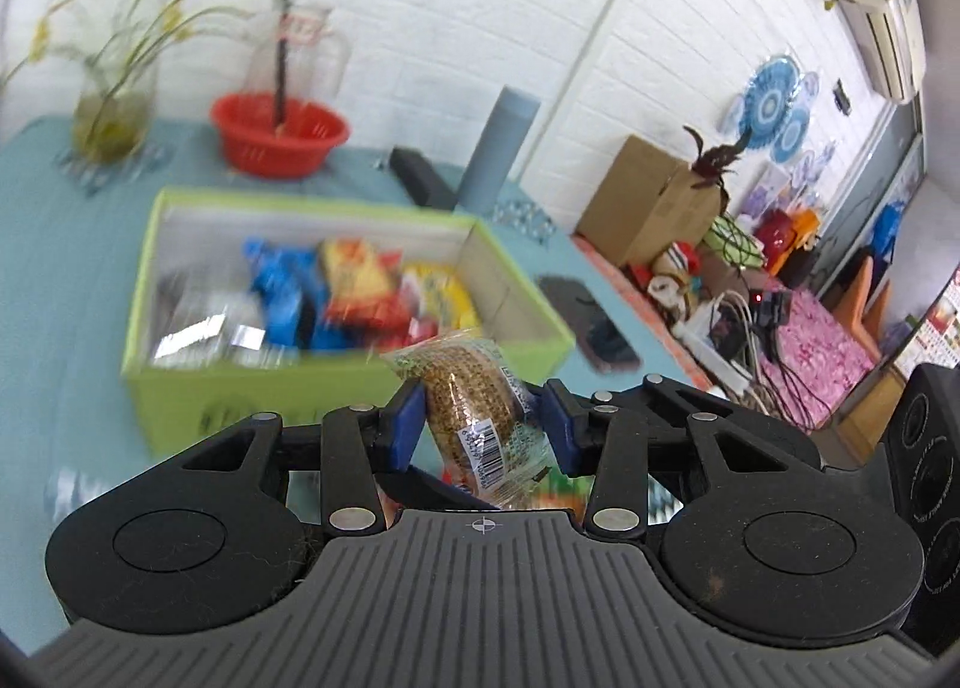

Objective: Organize snacks
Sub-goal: 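Carry the sesame cookie into the green box and release it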

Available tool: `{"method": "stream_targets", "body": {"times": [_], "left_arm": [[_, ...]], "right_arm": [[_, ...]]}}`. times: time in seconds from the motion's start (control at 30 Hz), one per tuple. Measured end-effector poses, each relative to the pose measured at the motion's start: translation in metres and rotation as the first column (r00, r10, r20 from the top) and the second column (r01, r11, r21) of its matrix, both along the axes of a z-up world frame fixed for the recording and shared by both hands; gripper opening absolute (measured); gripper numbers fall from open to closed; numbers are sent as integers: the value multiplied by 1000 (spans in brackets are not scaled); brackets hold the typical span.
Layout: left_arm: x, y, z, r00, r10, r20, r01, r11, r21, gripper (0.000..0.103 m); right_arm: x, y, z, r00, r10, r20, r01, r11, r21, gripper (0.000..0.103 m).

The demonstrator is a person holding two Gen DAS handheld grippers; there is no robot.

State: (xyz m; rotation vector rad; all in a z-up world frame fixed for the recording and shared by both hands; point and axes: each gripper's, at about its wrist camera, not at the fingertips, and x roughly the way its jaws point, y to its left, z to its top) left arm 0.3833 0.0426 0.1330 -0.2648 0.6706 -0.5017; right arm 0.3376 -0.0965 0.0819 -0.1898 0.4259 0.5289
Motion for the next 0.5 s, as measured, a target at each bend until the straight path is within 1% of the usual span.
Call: {"method": "stream_targets", "body": {"times": [0.1, 0.17, 0.27, 0.33, 0.37, 0.4, 0.43, 0.47, 0.5], "left_arm": [[53, -26, 5, 1000, -21, -4, 21, 999, 24, 22], [87, -46, -1, 999, -25, -20, 26, 998, 58, 22], [130, -69, -24, 997, -31, -71, 38, 994, 98, 22], [148, -75, -43, 994, -23, -109, 36, 992, 121, 23], [152, -75, -48, 994, -9, -106, 22, 992, 126, 24], [154, -73, -51, 996, -9, -94, 21, 993, 120, 28], [155, -70, -53, 996, -15, -88, 25, 994, 110, 33], [156, -68, -53, 996, -14, -86, 23, 994, 104, 37], [155, -66, -51, 997, -15, -81, 23, 995, 97, 47]], "right_arm": [[51, -15, 5, 998, -37, -46, 36, 999, -26, 68], [83, -24, 1, 994, -57, -93, 55, 998, -27, 68], [124, -36, -19, 979, -89, -182, 83, 996, -38, 68], [142, -38, -31, 967, -81, -242, 76, 997, -29, 68], [143, -37, -34, 972, -76, -222, 69, 997, -39, 71], [146, -33, -34, 975, -71, -212, 61, 997, -57, 76], [147, -32, -35, 975, -66, -213, 57, 997, -48, 79], [145, -31, -34, 975, -50, -214, 45, 999, -29, 88], [147, -32, -33, 978, -41, -203, 37, 999, -21, 94]]}}
